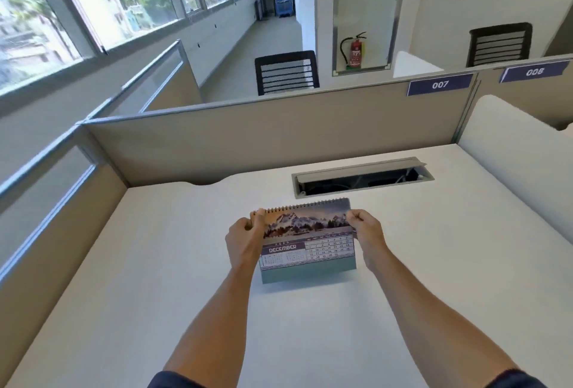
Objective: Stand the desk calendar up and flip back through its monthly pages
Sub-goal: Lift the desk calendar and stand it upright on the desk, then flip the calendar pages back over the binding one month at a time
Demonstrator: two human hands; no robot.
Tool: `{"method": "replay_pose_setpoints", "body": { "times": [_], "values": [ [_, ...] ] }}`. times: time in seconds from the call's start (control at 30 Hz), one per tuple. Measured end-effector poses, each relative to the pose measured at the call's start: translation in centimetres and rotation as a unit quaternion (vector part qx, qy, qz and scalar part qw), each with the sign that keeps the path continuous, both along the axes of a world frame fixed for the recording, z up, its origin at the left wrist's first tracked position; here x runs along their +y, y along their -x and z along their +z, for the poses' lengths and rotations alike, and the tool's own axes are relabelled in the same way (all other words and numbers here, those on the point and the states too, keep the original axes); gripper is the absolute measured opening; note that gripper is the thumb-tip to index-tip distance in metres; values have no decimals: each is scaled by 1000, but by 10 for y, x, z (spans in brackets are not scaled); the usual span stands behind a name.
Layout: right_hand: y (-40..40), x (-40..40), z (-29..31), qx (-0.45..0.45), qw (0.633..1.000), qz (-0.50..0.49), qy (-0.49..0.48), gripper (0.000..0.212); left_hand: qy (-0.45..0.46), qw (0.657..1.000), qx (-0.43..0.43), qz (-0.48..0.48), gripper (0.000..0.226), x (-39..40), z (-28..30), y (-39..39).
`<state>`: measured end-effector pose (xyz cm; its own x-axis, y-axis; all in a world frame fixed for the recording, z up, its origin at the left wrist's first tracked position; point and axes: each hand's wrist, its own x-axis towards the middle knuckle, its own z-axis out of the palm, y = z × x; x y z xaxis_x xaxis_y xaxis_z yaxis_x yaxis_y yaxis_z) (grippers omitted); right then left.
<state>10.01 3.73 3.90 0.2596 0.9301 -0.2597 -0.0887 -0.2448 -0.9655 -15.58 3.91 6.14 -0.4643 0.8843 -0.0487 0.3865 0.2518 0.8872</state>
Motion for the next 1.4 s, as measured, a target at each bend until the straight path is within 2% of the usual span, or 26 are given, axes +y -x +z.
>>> {"method": "replay_pose_setpoints", "body": {
  "times": [0.13,0.3,0.37,0.5,0.63,0.83,1.07,1.27,1.4],
  "values": [
    [38,42,11,-2,999,43,32,38,-28,998,-2,51,60,17,18,27],
    [73,87,28,9,997,15,75,60,-54,994,-21,88,66,51,31,53],
    [84,105,29,9,996,27,87,58,-57,990,-43,119,71,65,34,59],
    [106,132,39,-33,996,27,84,34,-35,984,-71,161,59,89,36,72],
    [118,152,46,-71,994,31,72,33,-1,983,-77,169,48,99,24,83],
    [129,168,46,-112,988,62,88,26,24,979,-65,193,50,101,14,88],
    [131,181,41,-154,981,84,81,31,64,982,-44,170,52,107,8,92],
    [132,186,39,-168,978,105,70,30,86,982,-41,163,48,113,7,93],
    [133,189,40,-210,970,107,63,30,103,983,-31,147,43,114,4,93]
  ]
}}
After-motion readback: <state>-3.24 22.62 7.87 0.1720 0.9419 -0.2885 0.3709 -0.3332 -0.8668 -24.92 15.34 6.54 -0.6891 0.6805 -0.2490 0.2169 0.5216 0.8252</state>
